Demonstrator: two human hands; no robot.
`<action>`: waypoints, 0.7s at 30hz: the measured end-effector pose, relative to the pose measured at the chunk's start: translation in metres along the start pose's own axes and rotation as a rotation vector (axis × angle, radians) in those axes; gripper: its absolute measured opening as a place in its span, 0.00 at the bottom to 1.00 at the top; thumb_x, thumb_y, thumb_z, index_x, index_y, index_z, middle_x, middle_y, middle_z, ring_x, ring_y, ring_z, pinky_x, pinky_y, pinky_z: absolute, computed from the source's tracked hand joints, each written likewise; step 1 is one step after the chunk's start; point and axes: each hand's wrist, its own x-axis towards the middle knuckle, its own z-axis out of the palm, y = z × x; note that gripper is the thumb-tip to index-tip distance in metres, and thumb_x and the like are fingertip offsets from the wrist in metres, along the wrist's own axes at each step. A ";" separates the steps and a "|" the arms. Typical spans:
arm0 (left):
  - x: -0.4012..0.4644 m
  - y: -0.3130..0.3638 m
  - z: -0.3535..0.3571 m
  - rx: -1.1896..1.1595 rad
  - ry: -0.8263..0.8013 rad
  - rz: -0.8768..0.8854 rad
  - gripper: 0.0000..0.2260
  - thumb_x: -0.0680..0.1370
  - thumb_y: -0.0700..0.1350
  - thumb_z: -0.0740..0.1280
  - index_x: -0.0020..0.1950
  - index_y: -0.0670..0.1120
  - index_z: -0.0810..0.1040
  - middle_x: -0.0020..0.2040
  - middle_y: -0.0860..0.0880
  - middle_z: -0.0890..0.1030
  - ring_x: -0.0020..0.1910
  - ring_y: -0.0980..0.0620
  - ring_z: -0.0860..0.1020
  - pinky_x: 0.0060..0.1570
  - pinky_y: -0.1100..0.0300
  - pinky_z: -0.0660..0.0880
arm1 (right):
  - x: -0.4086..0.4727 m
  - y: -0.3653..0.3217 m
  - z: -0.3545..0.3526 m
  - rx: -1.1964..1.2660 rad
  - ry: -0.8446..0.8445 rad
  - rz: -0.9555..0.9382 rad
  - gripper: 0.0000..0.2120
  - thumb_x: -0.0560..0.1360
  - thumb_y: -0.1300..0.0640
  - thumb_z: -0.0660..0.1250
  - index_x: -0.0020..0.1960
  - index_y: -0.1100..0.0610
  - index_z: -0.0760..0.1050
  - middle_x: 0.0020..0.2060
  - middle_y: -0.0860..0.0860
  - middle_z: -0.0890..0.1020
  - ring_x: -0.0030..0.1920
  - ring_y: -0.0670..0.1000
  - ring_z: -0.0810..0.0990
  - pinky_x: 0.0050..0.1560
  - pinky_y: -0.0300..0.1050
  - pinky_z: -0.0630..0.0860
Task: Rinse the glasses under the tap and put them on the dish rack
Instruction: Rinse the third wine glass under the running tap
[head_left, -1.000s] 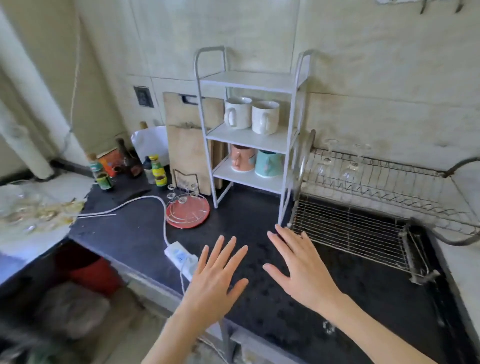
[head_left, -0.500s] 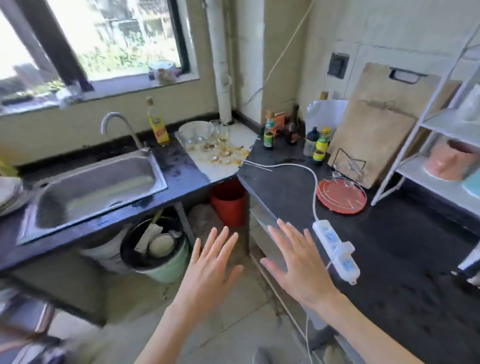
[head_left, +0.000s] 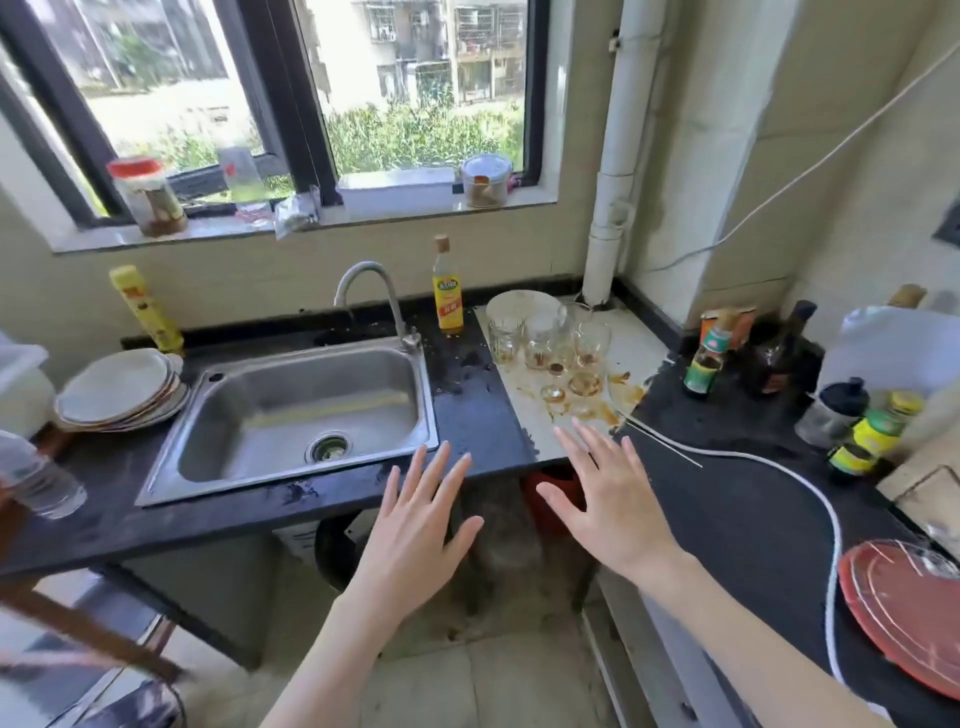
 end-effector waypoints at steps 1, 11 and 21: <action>0.011 -0.004 0.004 0.003 -0.016 0.000 0.38 0.69 0.71 0.32 0.75 0.56 0.42 0.77 0.53 0.44 0.73 0.50 0.35 0.72 0.52 0.38 | 0.013 0.006 0.004 -0.005 0.005 -0.004 0.36 0.73 0.34 0.44 0.74 0.52 0.61 0.73 0.52 0.64 0.74 0.53 0.60 0.72 0.52 0.46; 0.148 -0.052 0.040 -0.023 -0.149 0.046 0.43 0.64 0.74 0.28 0.75 0.57 0.40 0.77 0.53 0.41 0.71 0.53 0.33 0.70 0.54 0.36 | 0.130 0.061 0.041 -0.033 -0.077 0.126 0.30 0.78 0.41 0.56 0.76 0.51 0.53 0.76 0.50 0.56 0.76 0.49 0.51 0.75 0.50 0.46; 0.269 -0.083 0.066 -0.042 -0.216 0.187 0.40 0.67 0.70 0.30 0.76 0.55 0.44 0.74 0.55 0.39 0.73 0.50 0.34 0.72 0.52 0.35 | 0.232 0.131 0.070 -0.010 -0.146 0.483 0.31 0.77 0.47 0.62 0.74 0.57 0.56 0.72 0.54 0.64 0.72 0.53 0.61 0.68 0.48 0.64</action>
